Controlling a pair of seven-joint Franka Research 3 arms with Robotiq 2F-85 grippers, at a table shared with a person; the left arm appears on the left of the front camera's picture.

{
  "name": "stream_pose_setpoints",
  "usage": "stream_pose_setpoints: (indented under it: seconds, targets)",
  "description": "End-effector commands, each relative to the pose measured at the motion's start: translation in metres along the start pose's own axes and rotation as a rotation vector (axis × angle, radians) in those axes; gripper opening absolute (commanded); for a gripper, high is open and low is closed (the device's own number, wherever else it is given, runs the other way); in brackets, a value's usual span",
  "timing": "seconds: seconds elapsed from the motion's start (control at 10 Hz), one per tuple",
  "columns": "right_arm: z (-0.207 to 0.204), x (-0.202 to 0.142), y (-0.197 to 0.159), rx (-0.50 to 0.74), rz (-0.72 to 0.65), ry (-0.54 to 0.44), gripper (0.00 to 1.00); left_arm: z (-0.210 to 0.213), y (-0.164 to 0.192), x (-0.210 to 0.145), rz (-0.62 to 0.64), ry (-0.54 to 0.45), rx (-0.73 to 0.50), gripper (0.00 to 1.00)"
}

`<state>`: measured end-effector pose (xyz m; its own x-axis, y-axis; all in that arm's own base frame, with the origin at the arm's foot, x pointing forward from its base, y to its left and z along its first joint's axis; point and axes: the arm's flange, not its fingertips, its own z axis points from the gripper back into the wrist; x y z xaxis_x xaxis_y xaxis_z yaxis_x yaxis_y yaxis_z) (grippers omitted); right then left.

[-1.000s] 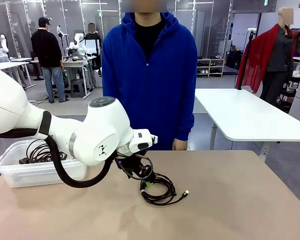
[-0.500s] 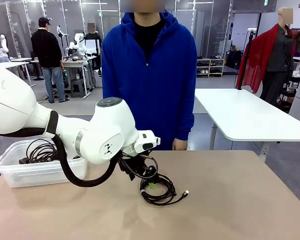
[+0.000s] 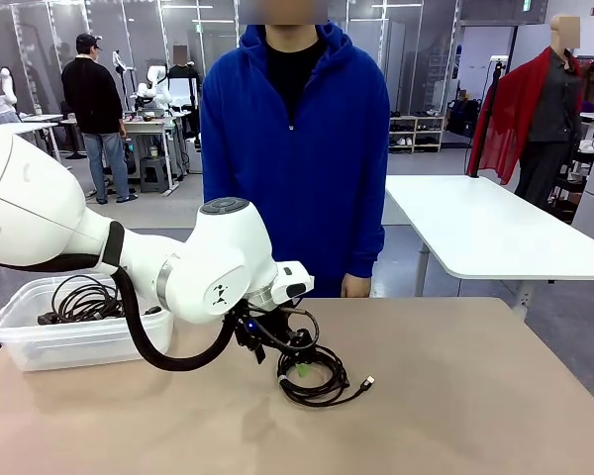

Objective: Organize and store the cables.
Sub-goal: Place the USB Extension Cable into the Organizing box.

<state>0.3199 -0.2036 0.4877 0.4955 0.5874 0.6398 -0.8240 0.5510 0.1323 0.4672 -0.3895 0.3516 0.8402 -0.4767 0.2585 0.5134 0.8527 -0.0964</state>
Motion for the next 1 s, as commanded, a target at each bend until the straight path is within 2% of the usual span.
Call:
stream_pose_setpoints:
  seconds: [0.0,0.7,0.9]
  targets:
    - [0.0009,0.0,0.0,0.006,0.011,-0.015,1.0,0.0007,-0.0093,0.0067,0.101,0.056,0.044,1.0]
    - [0.0009,0.0,0.0,0.006,0.011,-0.015,1.0,0.0031,-0.0129,0.001,0.373,0.207,0.103,1.0]
    - [0.0009,0.0,0.0,0.006,0.011,-0.015,1.0,-0.0014,-0.0112,0.0048,0.416,0.212,0.117,1.0]
